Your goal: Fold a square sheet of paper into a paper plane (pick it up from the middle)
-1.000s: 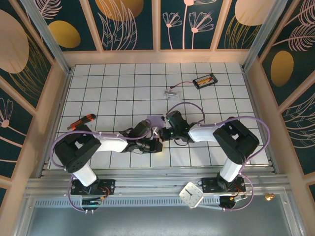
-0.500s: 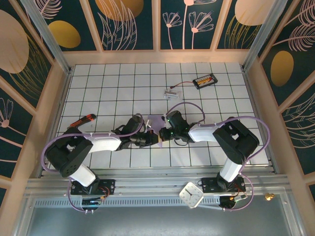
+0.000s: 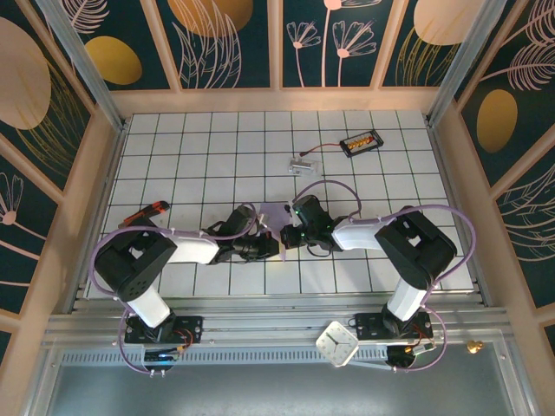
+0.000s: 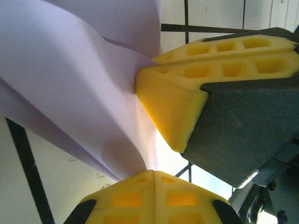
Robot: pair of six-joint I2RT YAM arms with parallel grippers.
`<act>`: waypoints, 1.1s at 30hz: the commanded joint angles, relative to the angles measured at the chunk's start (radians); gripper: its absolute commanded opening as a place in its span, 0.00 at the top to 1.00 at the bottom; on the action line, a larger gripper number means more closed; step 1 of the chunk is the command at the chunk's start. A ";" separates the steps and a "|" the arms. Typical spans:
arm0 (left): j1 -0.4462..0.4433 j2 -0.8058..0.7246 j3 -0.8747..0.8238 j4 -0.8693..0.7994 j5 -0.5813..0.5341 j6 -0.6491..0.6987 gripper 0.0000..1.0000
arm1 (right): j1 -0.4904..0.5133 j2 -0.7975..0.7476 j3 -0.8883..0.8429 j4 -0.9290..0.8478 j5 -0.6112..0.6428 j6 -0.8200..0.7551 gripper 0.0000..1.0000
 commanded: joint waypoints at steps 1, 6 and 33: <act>0.008 0.028 0.026 -0.044 -0.017 0.040 1.00 | -0.003 0.040 -0.033 -0.097 0.043 -0.005 1.00; 0.008 0.033 0.036 -0.099 -0.025 0.069 1.00 | -0.003 0.042 -0.029 -0.098 0.043 -0.006 1.00; -0.067 0.045 -0.002 -0.008 0.047 0.004 1.00 | -0.006 0.048 -0.048 -0.085 0.040 0.019 1.00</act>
